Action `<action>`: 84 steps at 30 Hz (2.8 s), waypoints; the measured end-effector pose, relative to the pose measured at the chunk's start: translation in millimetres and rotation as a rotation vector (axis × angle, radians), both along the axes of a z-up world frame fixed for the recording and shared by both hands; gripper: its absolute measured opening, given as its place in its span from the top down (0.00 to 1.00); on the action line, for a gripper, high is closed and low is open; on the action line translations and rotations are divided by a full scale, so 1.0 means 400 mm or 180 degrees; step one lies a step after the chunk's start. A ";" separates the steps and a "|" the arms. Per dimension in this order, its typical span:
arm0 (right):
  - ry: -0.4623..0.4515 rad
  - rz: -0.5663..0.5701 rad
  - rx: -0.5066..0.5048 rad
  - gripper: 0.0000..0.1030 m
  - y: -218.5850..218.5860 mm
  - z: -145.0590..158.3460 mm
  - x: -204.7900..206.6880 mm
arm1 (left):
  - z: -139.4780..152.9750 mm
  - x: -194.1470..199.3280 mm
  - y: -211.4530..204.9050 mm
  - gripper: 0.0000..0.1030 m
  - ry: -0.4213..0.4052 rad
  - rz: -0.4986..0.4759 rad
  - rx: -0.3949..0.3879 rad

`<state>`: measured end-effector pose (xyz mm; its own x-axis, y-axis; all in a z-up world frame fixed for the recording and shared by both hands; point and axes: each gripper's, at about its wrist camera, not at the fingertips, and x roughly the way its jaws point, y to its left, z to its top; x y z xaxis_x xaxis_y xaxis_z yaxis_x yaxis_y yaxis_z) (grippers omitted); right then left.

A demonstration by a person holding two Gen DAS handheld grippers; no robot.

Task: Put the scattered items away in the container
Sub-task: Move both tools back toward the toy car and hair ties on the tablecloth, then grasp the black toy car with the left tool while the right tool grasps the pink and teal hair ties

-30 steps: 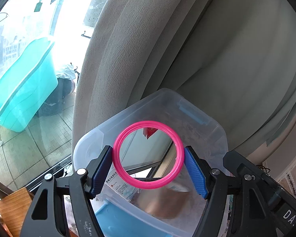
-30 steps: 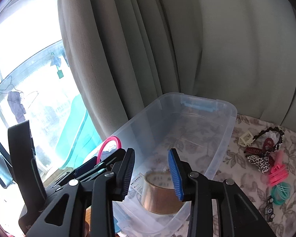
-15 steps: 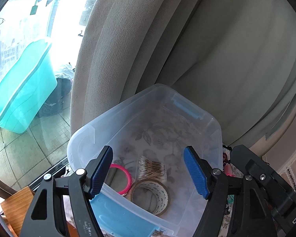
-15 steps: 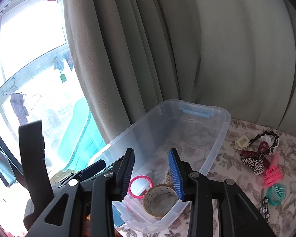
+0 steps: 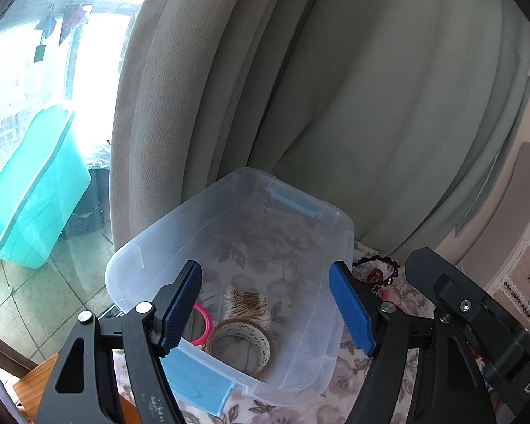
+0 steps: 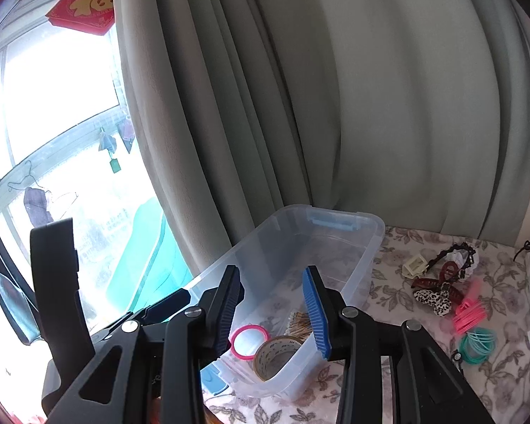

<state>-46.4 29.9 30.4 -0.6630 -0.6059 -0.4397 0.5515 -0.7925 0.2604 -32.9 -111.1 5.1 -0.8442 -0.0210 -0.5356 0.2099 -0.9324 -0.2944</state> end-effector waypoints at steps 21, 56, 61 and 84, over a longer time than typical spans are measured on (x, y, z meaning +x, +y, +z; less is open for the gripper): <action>0.0028 -0.0920 -0.0631 0.49 0.429 0.032 0.057 | 0.009 -0.007 0.327 0.27 -0.0032 -0.0633 -0.0675; -0.1198 -0.1748 -0.0793 0.49 0.743 -0.388 -0.161 | -0.426 -0.218 0.680 0.27 -0.1107 -0.1406 -0.0980; -0.1347 -0.1714 -0.0752 0.49 0.738 -0.436 -0.188 | -0.480 -0.249 0.695 0.31 -0.1255 -0.1503 -0.0974; -0.1301 -0.1315 -0.0338 0.49 0.586 -0.464 -0.315 | -0.480 -0.358 0.467 0.72 -0.1318 -0.0895 -0.0570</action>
<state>-172.2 264.3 -155.3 -0.6429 -0.3881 -0.6603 0.0408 -0.8783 0.4764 -176.2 75.7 -186.9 -0.5492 0.0540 -0.8340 0.0095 -0.9974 -0.0709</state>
